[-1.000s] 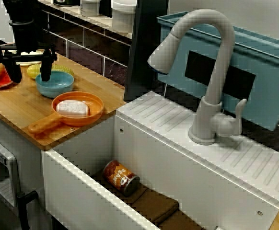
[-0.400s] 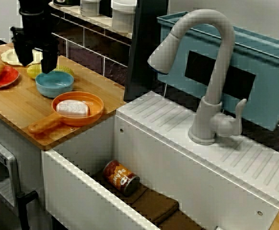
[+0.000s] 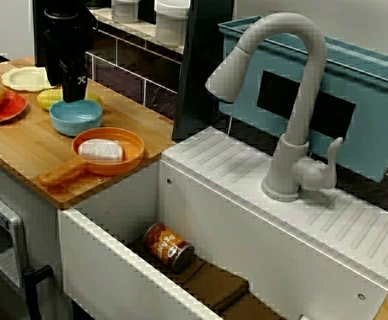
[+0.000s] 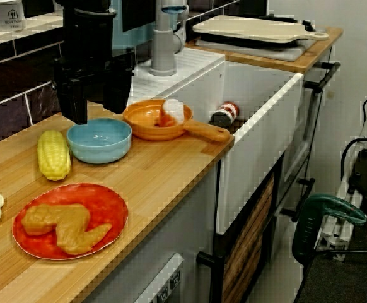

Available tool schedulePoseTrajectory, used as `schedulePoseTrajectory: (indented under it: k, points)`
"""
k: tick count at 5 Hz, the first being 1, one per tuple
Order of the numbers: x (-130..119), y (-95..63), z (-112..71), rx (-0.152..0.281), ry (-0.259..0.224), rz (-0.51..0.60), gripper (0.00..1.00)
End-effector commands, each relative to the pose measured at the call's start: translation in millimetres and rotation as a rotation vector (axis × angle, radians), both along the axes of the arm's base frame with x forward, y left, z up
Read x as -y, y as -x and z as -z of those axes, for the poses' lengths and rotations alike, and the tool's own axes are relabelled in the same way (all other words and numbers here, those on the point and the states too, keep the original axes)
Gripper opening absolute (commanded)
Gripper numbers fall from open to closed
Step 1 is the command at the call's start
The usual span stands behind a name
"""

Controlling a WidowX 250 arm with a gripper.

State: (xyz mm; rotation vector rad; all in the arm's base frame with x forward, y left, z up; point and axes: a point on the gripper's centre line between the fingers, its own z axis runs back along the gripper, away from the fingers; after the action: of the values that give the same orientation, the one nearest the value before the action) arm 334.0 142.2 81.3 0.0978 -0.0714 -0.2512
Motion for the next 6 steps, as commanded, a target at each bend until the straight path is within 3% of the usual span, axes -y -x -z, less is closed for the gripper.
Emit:
schedulePoseTrajectory:
  k: [1,4,5,6]
  points:
    - [-8.2,-0.9,-25.0,0.04,-0.026,0.413,1.0]
    - [-18.2,-4.1,-27.8,0.032,-0.041,0.364,1.0]
    - [-17.4,-1.9,-30.9,0.103,-0.106,0.328,1.0]
    - [-19.3,-3.0,-34.5,0.136,-0.139,0.338,1.0]
